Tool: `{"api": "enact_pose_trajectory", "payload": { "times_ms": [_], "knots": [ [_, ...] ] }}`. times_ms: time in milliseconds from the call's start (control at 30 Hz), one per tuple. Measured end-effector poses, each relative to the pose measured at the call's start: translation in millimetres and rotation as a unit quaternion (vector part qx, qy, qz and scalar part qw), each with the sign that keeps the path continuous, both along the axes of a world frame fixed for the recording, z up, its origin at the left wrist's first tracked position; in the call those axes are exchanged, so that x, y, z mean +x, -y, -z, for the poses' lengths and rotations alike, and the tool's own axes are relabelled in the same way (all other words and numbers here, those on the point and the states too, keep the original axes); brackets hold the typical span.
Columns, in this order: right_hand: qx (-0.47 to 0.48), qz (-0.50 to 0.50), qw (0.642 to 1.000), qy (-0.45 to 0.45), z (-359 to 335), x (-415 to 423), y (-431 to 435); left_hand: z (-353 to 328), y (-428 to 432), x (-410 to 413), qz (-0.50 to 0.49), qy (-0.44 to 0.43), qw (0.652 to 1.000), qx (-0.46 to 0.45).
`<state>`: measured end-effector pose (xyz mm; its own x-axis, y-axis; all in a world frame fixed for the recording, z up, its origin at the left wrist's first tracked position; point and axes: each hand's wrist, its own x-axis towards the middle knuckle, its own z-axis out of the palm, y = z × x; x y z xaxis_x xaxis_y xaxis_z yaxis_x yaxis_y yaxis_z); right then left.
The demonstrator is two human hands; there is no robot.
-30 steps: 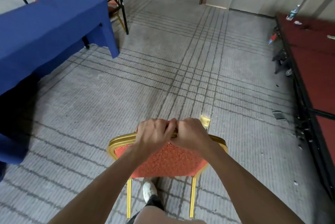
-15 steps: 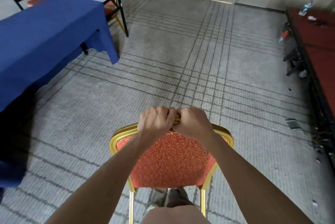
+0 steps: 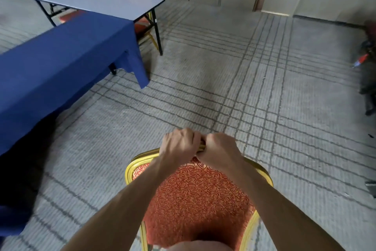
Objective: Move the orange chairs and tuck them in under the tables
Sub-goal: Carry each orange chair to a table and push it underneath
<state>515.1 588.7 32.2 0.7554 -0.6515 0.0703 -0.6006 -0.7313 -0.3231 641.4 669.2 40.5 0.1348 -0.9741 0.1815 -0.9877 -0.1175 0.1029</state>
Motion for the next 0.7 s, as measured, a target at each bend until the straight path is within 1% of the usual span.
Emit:
{"api": "enact_pose_trajectory", "payload": {
  "times_ms": [67,167,233,333,367,433,533,633,700],
  "knots": [
    [-0.008,-0.023,1.0,0.007,-4.8,20.8,22.6,-9.3,20.9,18.5,-0.028,-0.013,0.999,-0.01],
    [-0.038,-0.044,0.998,0.033,-17.4,54.1,52.0,-20.9,43.6,49.2,-0.016,0.034,0.999,-0.025],
    [-0.055,-0.066,0.995,0.055,-26.4,72.4,64.7,-26.9,51.2,68.1,-0.047,0.012,0.998,-0.027],
    [-0.093,-0.095,0.985,0.11,-35.1,97.2,81.6,-36.7,65.6,85.8,-0.138,-0.083,0.985,-0.061],
    [-0.112,-0.104,0.981,0.117,-34.7,109.4,89.7,-36.9,71.4,94.3,-0.16,-0.09,0.98,-0.075],
    [-0.127,-0.115,0.978,0.115,-29.1,121.6,97.0,-34.0,76.8,101.2,-0.171,-0.085,0.979,-0.078],
    [-0.116,-0.136,0.977,0.116,-9.8,145.5,115.9,-12.3,89.3,126.6,-0.178,-0.074,0.978,-0.074],
    [-0.1,-0.163,0.972,0.139,9.2,166.3,140.0,15.8,107.6,144.1,-0.22,-0.067,0.971,-0.061],
    [-0.083,-0.173,0.971,0.145,23.0,187.2,161.0,29.8,129.7,159.1,-0.261,-0.095,0.959,-0.06]
  ]
}}
